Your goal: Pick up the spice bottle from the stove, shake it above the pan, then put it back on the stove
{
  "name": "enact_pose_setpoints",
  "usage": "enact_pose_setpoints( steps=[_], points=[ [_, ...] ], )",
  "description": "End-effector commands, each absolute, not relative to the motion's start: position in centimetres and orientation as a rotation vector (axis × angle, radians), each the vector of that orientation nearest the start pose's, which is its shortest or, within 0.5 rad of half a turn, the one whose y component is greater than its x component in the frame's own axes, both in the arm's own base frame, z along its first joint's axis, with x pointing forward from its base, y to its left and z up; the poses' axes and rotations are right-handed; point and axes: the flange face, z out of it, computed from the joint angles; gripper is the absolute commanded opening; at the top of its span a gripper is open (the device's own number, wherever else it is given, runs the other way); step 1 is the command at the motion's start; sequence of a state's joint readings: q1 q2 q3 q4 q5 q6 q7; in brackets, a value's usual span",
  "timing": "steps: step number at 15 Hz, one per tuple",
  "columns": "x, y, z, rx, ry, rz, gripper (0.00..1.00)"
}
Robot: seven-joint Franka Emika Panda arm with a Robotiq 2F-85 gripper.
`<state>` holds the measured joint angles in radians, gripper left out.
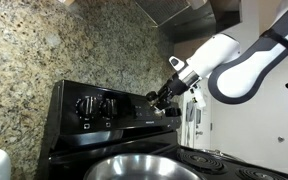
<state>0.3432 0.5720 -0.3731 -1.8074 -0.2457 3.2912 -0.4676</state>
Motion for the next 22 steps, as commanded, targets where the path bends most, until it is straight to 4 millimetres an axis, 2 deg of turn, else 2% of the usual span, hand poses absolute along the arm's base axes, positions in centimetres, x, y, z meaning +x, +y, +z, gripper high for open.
enact_pose_setpoints(
  steps=[1,3,6,9,12,18,22],
  points=[
    [69.3,4.8,35.0,-3.046,-1.421,-1.273,0.18],
    [68.8,5.7,34.5,-3.029,-1.464,-1.154,0.18],
    [67.7,8.4,33.7,-2.896,-1.573,-1.024,0.18],
    [67.7,9.2,33.1,-2.811,-1.624,-0.924,0.18],
    [68.0,8.4,32.9,-2.818,-1.631,-0.889,0.18],
    [68.4,5.6,34.2,-2.928,-1.635,-1.02,0.18],
    [68.3,4.9,33.7,-2.987,-1.72,-0.97,0.18]
  ],
)
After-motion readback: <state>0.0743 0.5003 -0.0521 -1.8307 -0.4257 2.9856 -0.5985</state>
